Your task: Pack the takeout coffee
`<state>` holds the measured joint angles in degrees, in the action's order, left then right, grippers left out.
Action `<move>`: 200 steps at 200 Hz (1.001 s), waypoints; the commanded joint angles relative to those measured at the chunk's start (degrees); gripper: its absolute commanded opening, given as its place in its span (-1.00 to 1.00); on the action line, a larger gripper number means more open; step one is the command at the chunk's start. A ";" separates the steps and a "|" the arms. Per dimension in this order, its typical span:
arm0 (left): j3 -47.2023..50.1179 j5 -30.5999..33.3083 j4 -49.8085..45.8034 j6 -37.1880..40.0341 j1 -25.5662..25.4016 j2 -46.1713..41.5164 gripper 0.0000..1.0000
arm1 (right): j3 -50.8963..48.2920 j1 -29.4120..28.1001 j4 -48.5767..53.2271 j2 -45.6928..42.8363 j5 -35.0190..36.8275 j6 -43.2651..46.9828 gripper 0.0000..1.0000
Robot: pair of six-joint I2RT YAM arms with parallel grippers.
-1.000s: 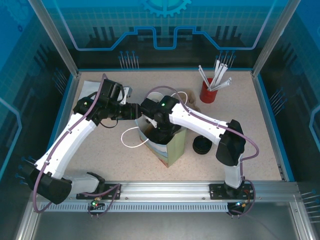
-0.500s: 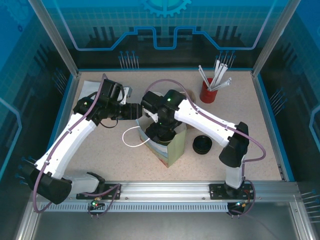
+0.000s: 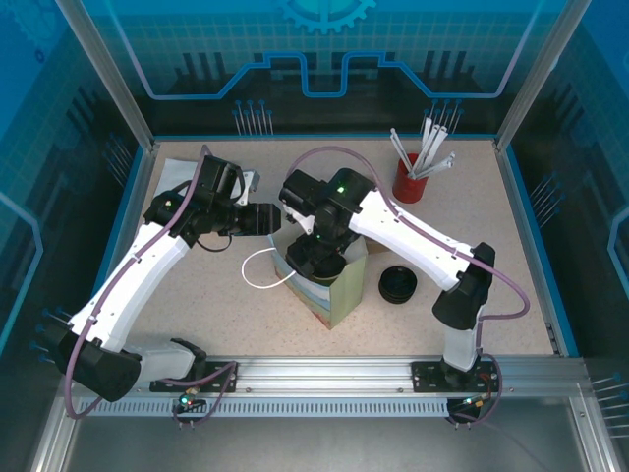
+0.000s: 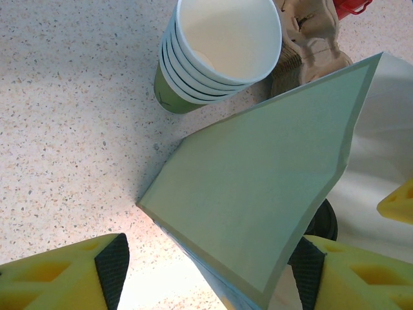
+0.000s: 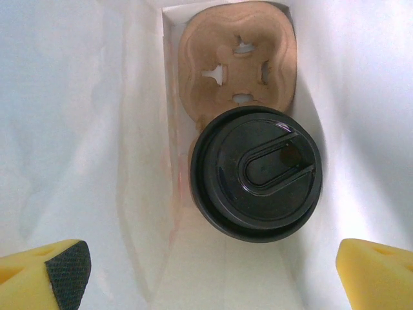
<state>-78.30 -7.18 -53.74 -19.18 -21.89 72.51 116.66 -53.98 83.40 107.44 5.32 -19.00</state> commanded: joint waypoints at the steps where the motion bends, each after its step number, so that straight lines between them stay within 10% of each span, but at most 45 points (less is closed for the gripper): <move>1: -1.18 -0.56 -1.77 0.33 0.21 0.79 0.41 | 2.32 0.63 1.94 -2.05 -1.45 0.65 1.00; 200: -1.35 -0.55 -1.81 0.22 0.23 0.97 0.45 | 6.39 0.69 3.35 -4.97 -3.53 0.28 0.92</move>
<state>-78.30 -7.18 -54.17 -19.18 -21.89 73.25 121.62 -53.93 85.06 103.42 3.40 -19.00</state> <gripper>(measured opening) 0.722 0.967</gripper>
